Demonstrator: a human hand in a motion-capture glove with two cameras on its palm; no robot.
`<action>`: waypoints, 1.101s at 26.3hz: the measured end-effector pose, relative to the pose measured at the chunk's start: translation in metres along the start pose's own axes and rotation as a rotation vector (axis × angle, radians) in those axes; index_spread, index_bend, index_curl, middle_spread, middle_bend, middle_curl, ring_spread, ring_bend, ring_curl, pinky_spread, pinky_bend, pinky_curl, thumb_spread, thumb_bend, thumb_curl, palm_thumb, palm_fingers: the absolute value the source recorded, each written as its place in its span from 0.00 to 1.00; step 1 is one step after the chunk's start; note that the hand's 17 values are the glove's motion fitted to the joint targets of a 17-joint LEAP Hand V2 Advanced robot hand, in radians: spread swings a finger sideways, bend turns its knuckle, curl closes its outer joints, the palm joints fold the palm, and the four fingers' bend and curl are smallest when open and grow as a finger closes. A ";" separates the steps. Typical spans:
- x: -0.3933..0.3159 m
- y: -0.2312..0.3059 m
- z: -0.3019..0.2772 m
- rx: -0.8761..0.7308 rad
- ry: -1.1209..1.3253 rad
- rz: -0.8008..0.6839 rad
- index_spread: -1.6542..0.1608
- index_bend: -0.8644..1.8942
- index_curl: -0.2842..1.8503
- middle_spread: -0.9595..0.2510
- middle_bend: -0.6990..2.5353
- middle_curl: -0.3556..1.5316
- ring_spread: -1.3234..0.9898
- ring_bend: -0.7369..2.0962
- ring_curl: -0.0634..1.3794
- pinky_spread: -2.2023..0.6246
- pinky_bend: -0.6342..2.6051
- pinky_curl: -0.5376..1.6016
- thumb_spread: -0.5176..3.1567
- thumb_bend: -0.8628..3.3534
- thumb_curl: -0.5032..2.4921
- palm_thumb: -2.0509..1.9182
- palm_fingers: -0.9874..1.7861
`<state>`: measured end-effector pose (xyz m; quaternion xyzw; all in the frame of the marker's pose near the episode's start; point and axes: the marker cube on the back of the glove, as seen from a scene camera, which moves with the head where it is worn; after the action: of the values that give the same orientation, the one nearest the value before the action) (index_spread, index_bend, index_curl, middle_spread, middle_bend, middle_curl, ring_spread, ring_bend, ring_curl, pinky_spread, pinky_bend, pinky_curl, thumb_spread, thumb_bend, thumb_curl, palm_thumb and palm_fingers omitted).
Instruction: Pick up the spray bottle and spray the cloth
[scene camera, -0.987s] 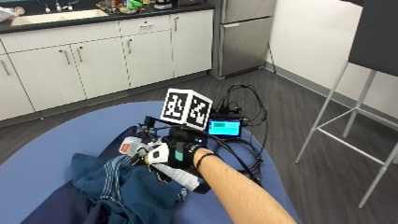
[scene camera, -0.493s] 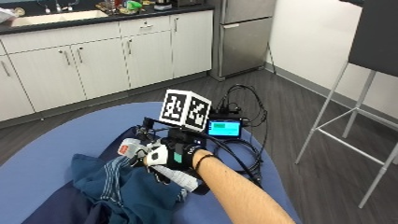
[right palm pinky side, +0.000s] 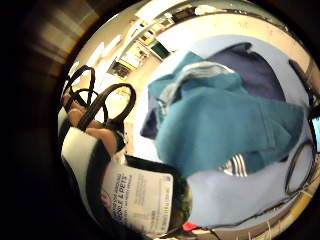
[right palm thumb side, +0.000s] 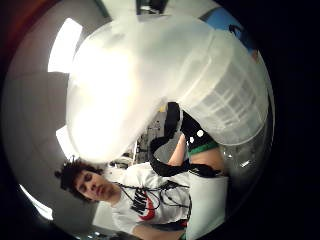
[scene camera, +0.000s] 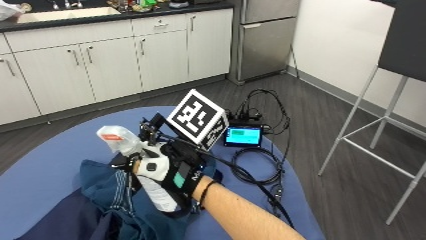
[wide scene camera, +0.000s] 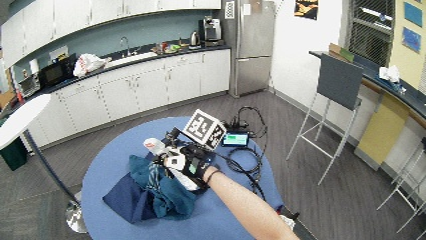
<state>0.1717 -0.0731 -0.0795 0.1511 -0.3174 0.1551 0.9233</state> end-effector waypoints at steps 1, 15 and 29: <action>-0.009 0.000 0.006 0.025 -0.022 -0.041 0.84 0.37 0.33 0.75 0.41 0.44 0.53 0.51 0.34 0.76 0.34 0.41 0.46 0.20 0.31 0.69 0.82; -0.055 -0.011 0.148 -0.047 -0.224 -0.287 0.82 0.37 0.32 0.74 0.39 0.43 0.53 0.48 0.33 0.76 0.35 0.41 0.45 0.20 0.31 0.68 0.79; -0.026 -0.012 0.175 -0.028 -0.194 -0.304 0.81 0.36 0.31 0.73 0.37 0.42 0.52 0.47 0.32 0.76 0.34 0.41 0.44 0.20 0.29 0.68 0.78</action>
<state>0.0623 -0.1545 0.0335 0.1988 -0.3807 -0.0058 0.9031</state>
